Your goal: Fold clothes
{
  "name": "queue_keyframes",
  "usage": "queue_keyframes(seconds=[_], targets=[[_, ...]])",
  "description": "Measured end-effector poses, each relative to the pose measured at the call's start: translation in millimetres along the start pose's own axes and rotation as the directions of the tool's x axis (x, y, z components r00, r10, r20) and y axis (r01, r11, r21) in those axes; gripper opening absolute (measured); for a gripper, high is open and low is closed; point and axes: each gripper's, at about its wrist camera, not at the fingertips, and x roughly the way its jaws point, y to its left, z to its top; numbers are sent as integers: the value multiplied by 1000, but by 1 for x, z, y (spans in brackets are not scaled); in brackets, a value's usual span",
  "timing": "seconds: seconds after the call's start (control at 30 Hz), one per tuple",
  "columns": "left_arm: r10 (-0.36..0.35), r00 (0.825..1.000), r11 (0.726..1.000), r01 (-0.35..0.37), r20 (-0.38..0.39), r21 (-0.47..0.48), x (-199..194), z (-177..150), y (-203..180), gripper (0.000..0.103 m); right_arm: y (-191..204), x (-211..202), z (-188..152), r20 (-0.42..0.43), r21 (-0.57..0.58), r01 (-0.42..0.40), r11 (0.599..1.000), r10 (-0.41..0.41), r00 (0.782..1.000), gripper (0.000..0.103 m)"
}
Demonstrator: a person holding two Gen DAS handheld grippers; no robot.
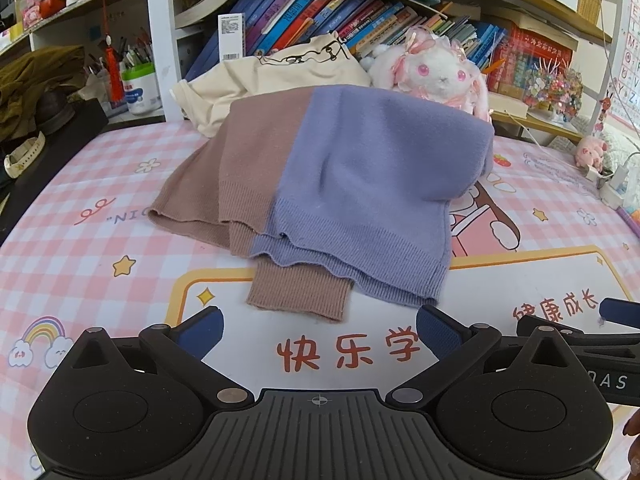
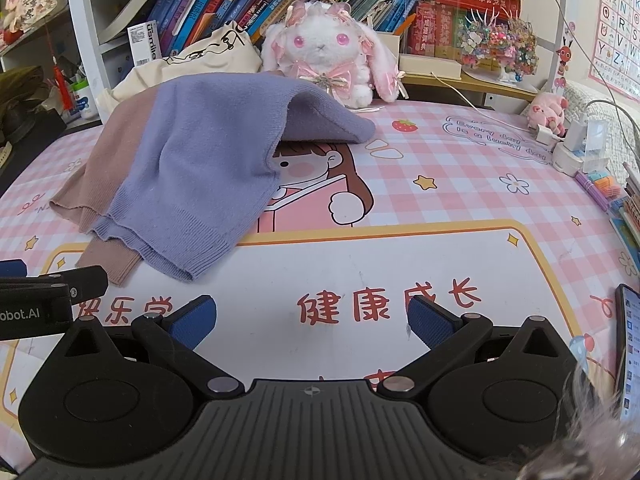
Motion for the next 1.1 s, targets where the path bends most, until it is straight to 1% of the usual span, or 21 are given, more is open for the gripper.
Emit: queue_keyframes(seconds=[1.1], targets=[[4,1000,1000,-4,-14,-7,6,1,4,103,0,5,2,-20,2,2,1000,-2,1000,103]])
